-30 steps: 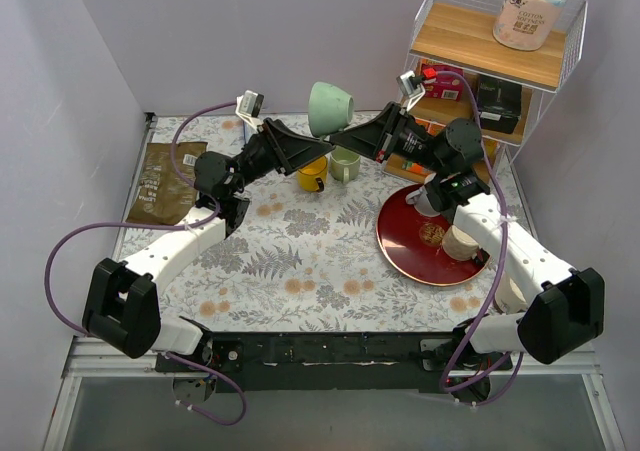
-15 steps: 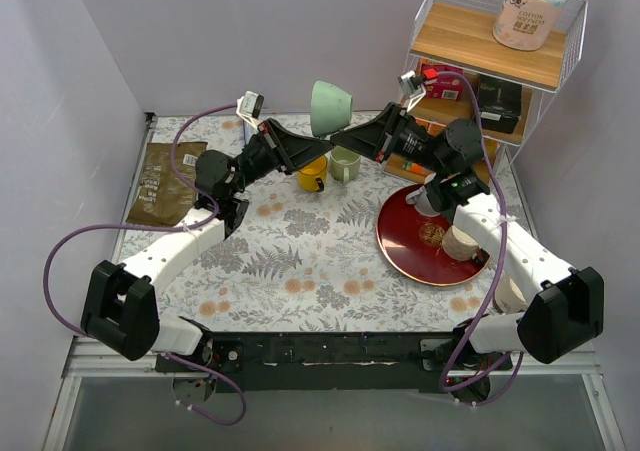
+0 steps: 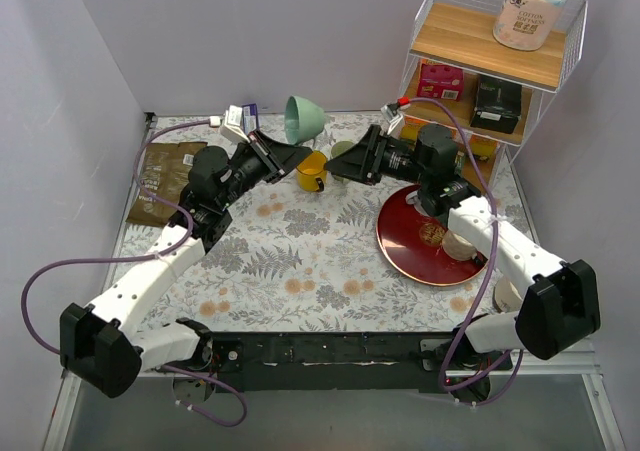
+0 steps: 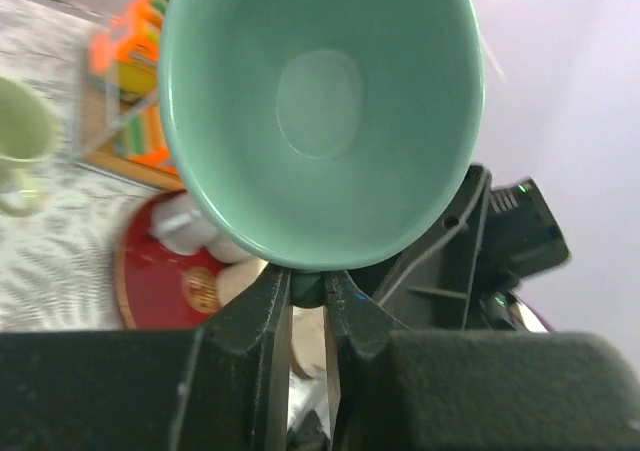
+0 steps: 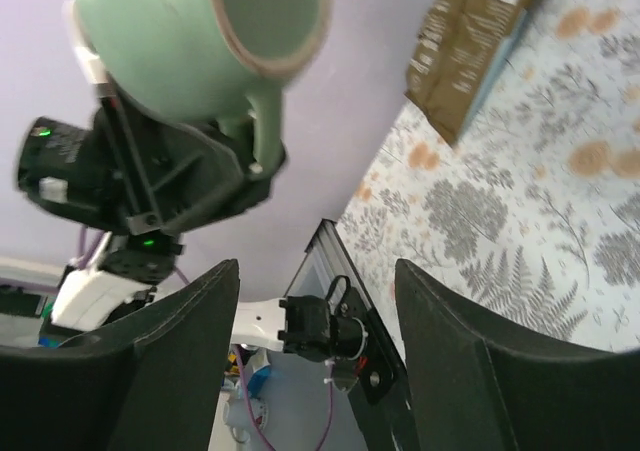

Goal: Turn the mug right side up

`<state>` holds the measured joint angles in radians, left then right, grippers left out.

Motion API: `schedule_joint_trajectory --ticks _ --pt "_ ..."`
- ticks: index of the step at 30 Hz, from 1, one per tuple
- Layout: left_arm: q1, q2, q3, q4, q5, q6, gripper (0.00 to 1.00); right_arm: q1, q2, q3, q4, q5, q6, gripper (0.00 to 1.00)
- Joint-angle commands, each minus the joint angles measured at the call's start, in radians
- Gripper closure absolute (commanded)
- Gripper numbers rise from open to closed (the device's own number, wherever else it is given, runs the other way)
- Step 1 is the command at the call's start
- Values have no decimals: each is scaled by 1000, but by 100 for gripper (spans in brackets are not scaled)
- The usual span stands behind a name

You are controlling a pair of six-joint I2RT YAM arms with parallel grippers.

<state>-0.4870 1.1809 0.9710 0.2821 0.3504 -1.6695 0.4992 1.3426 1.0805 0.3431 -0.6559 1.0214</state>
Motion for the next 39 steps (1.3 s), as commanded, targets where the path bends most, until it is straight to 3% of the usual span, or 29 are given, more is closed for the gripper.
schedule_joint_trajectory --ticks 1,6,10,25,30,39 --pt "5 -82 58 -276 -304 178 100 2 10 -8 -250 41 -93 28" --pt "7 -40 101 -572 -499 310 100 2 36 58 -553 199 -201 25" --pt "7 3 66 -682 -617 324 100 2 55 128 -693 268 -277 25" --pt "2 373 69 -557 -705 381 100 -1 32 191 -854 461 -343 27" --pt "2 411 52 -460 -680 392 100 -11 9 190 -894 496 -369 27" --pt "2 511 75 -434 -673 392 100 -25 -14 176 -926 525 -374 26"
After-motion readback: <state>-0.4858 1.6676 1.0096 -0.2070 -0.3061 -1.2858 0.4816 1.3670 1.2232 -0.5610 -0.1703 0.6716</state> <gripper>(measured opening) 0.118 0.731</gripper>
